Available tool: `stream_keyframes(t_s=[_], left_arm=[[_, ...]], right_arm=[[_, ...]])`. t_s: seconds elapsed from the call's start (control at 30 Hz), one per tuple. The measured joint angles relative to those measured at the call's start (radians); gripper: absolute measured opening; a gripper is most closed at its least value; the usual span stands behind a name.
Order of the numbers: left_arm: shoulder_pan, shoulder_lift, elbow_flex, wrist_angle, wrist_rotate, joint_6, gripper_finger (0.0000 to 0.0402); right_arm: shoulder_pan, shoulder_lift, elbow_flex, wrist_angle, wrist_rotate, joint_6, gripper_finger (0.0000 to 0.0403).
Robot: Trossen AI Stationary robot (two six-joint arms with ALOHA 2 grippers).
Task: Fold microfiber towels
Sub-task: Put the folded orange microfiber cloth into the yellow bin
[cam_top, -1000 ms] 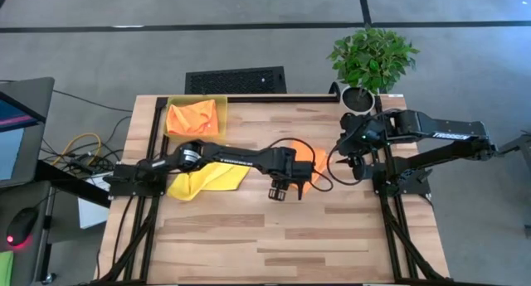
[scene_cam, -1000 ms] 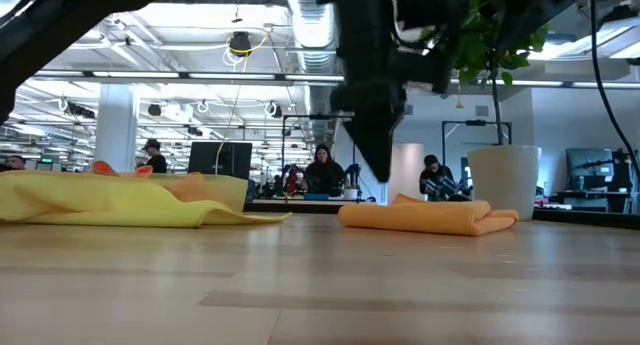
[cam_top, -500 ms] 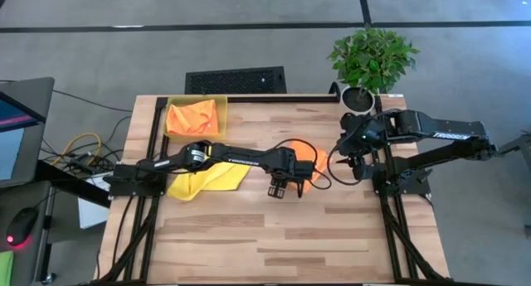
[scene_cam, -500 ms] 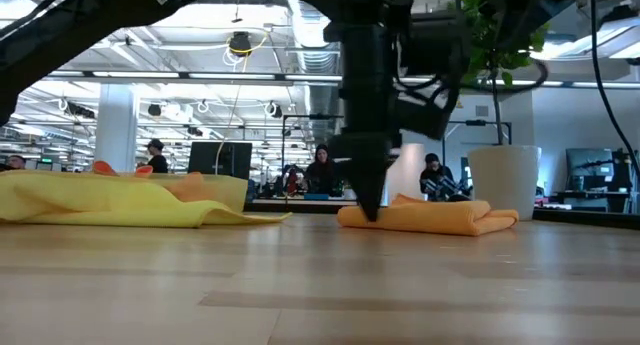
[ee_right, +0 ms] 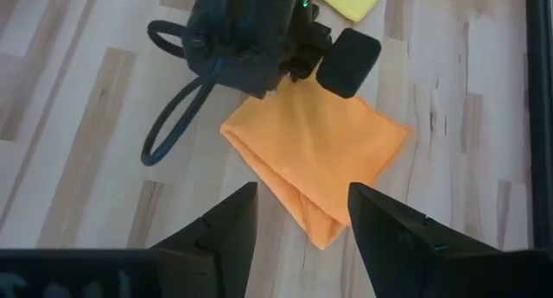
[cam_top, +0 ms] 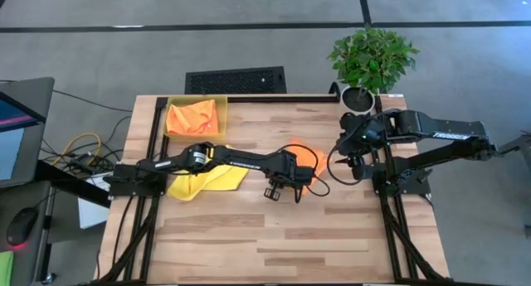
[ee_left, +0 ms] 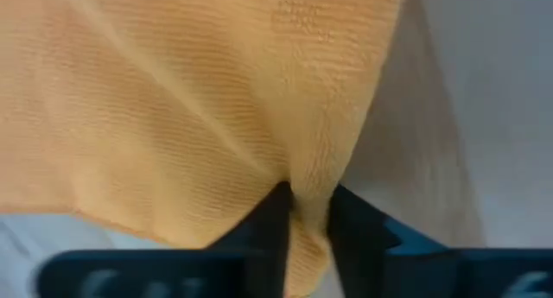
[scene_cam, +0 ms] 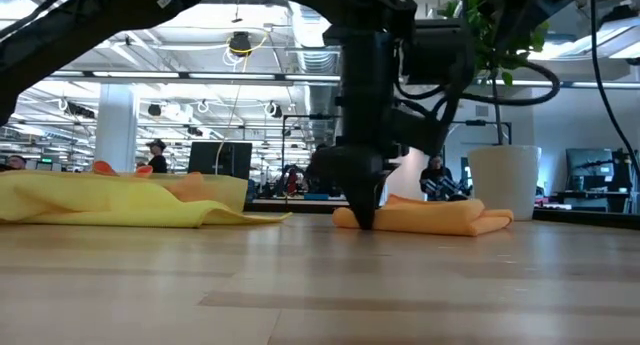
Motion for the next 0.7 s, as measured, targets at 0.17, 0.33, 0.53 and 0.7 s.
stream_keyframes(t_s=[0.17, 0.33, 0.53, 0.7], left_arm=[[0.031, 0.004, -0.003, -0.085, -0.077, -0.019, 0.0010], [0.067, -0.003, -0.006, -0.194, -0.029, -0.144, 0.0003], [0.108, -0.035, -0.004, -0.259, -0.040, -0.066, 0.0002], [0.142, -0.045, -0.003, -0.331, -0.107, 0.063, 0.0001]], right_arm=[[0.000, 0.000, 0.000, 0.006, 0.005, 0.027, 0.0205], [-0.004, 0.000, 0.000, 0.007, 0.068, 0.090, 0.0205], [-0.035, 0.000, 0.000, 0.007, 0.080, 0.100, 0.0205], [-0.072, 0.000, 0.000, 0.004, 0.080, 0.065, 0.0205]])
